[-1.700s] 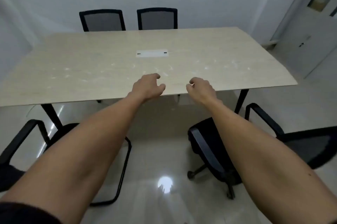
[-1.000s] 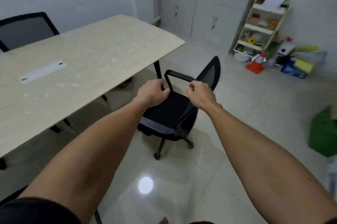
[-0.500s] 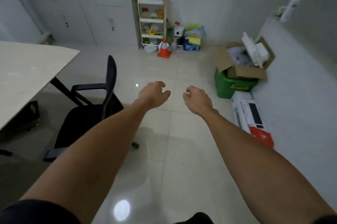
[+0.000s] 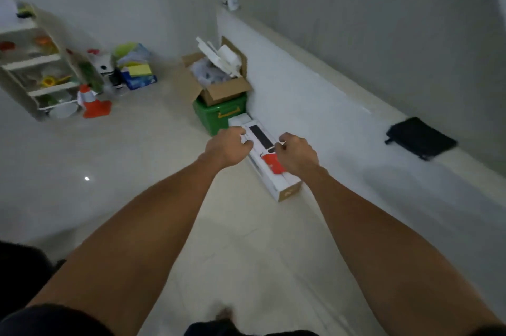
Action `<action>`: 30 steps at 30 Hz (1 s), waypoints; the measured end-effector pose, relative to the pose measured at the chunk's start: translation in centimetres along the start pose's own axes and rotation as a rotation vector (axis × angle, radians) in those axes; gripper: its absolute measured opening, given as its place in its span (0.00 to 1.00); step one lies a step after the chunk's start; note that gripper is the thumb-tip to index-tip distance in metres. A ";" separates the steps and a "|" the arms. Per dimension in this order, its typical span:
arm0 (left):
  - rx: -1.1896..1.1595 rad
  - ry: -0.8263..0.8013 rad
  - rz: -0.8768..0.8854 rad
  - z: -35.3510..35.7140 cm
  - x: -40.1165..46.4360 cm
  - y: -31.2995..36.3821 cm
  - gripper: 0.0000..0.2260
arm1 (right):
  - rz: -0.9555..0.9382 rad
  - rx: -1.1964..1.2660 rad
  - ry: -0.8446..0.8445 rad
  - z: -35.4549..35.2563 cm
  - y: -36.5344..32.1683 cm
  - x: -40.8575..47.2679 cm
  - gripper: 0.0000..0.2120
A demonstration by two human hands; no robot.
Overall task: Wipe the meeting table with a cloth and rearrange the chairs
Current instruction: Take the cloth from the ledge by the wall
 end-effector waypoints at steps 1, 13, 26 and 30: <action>-0.006 -0.032 0.028 1.6 1.0 1.8 0.23 | 0.050 0.001 0.011 -0.6 2.4 0.3 0.17; 0.029 -0.393 0.385 18.9 10.9 20.9 0.24 | 0.516 0.024 0.165 -7.1 25.4 0.1 0.17; 0.087 -0.634 0.635 30.8 19.7 33.2 0.20 | 0.838 0.100 0.282 -10.1 37.7 3.5 0.11; 0.101 -0.648 0.676 33.5 21.8 35.4 0.20 | 0.874 0.122 0.287 -10.6 40.9 4.8 0.10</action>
Point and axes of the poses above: each hand's wrist, its own x-axis towards the middle knuckle, its own z-axis out of the palm, y = z × x, the point moved 4 cm from there along x, towards the middle knuckle, and after that the axes turned 14 degrees about -x, right-handed, at the moved point
